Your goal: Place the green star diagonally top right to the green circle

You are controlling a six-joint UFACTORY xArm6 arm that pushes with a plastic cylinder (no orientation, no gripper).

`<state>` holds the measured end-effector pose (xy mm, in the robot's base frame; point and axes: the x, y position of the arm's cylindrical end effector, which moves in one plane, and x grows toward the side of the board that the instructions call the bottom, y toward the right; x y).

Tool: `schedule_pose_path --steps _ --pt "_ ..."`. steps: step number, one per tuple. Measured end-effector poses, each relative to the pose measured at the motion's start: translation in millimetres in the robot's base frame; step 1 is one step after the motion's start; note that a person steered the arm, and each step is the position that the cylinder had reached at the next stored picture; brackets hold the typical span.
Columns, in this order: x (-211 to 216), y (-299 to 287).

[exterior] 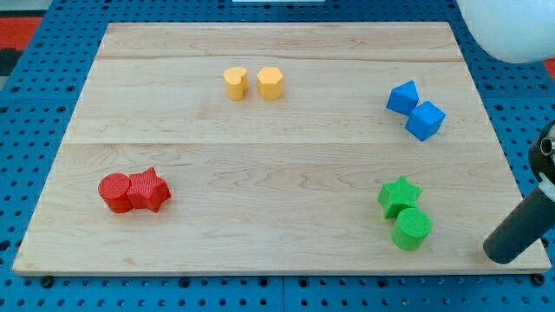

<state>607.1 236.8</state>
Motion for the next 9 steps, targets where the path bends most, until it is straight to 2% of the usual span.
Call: schedule_pose_path --steps 2,6,8,9 --pt "10 -6" --pt "5 -65" --pt "-45 -114" --pt "-77 -111"
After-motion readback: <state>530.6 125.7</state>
